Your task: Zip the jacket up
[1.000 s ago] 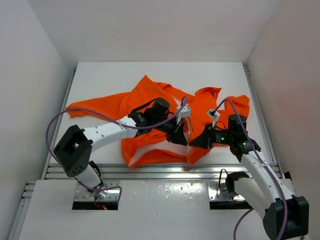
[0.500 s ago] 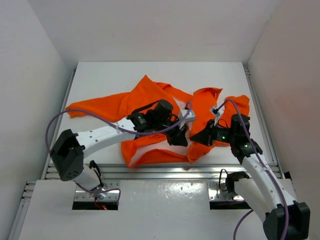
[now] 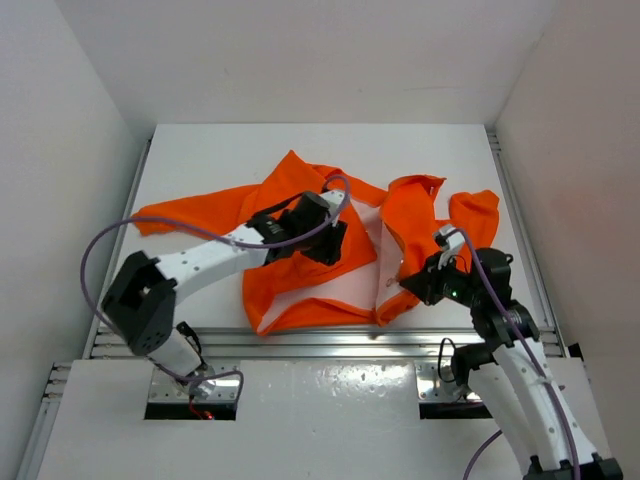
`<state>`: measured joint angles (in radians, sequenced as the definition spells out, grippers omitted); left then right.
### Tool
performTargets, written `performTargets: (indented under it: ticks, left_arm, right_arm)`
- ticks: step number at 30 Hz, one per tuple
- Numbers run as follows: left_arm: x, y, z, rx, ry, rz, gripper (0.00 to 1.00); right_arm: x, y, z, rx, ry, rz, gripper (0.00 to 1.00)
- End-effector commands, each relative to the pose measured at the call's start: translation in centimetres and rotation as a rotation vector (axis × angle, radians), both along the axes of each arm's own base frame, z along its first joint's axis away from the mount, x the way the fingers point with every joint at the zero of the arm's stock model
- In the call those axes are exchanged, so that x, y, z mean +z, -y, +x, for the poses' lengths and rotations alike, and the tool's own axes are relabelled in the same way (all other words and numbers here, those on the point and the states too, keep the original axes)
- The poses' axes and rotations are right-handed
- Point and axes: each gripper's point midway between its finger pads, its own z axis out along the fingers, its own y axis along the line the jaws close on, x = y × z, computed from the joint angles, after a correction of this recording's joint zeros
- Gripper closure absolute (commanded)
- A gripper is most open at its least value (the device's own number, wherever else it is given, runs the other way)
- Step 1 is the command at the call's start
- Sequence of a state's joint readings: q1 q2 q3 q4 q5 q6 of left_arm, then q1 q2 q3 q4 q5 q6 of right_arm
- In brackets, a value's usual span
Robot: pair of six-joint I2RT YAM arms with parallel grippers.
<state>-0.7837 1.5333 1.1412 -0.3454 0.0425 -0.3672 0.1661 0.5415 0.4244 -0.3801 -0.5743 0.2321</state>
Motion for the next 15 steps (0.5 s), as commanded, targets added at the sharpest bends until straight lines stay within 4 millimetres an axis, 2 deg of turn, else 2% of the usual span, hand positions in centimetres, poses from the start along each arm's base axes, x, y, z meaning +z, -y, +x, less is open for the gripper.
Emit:
performTargets:
  ticks: [1,2,3,5,8,9,10,12,13,15]
  left_arm:
    - [1.1,1.6,2.4,0.135,0.060,0.066,0.45]
    - [0.2,2.6,3.7,0.171,0.064,0.108,0.45]
    - [-0.9,3.1,3.4,0.164,0.051,0.153,0.48]
    - [-2.9,4.2,4.5,0.191,0.033,0.204,0.52]
    - [-4.7,4.5,6.0,0.234,0.043,0.255,0.54]
    - [-4.7,4.8,6.6,0.246,0.054,0.263,0.56]
    - [-6.6,4.8,6.5,0.243,0.039,0.313,0.56]
    - [-7.5,4.5,7.0,0.272,0.039,0.359,0.57]
    - [-9.2,4.0,6.9,0.287,0.019,0.398,0.58]
    - [-10.1,3.1,7.4,0.312,0.020,0.438,0.62]
  right_arm:
    - [-3.3,3.7,-0.6,-0.190,-0.077,-0.146,1.00]
    - [-3.7,4.1,-0.8,-0.208,-0.099,-0.156,1.00]
    - [-4.0,4.6,-0.9,-0.240,-0.116,-0.166,1.00]
    - [-4.1,4.7,-0.8,-0.253,-0.124,-0.170,1.00]
    - [-3.5,4.5,-0.3,-0.249,-0.122,-0.159,1.00]
    - [-3.4,4.5,-0.2,-0.250,-0.121,-0.158,1.00]
    - [-3.3,4.4,0.0,-0.248,-0.121,-0.158,1.00]
    - [-2.9,4.4,0.5,-0.249,-0.112,-0.158,1.00]
    - [-3.0,4.3,0.6,-0.243,-0.115,-0.158,1.00]
    - [-2.9,4.2,0.9,-0.241,-0.110,-0.155,1.00]
